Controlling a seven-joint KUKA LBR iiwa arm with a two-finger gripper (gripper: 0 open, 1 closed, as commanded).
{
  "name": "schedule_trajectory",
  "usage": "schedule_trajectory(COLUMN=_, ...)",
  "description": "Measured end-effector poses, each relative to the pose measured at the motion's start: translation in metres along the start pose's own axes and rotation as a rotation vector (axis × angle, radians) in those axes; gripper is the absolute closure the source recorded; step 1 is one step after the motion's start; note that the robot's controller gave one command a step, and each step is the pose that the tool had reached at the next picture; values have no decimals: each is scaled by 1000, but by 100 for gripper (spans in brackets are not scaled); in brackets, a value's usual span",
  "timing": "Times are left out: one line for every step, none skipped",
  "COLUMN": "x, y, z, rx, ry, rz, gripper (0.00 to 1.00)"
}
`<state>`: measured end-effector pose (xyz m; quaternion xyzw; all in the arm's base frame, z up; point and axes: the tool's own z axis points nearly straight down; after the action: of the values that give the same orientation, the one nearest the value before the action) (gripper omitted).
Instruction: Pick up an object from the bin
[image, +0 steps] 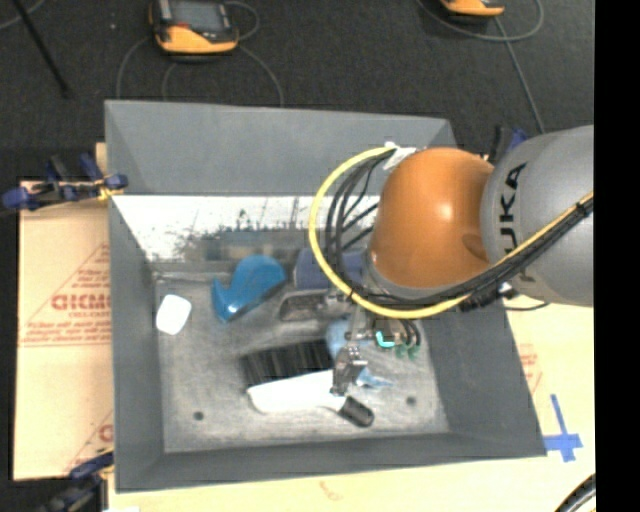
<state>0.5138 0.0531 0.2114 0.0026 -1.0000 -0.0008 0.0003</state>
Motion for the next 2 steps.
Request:
schedule_trajectory(x=-1, y=0, z=-1, rx=0, ry=-3, rz=1, gripper=0)
schedule_trajectory(x=-13, y=2, z=20, rx=3, ry=-9, rz=-82, gripper=0)
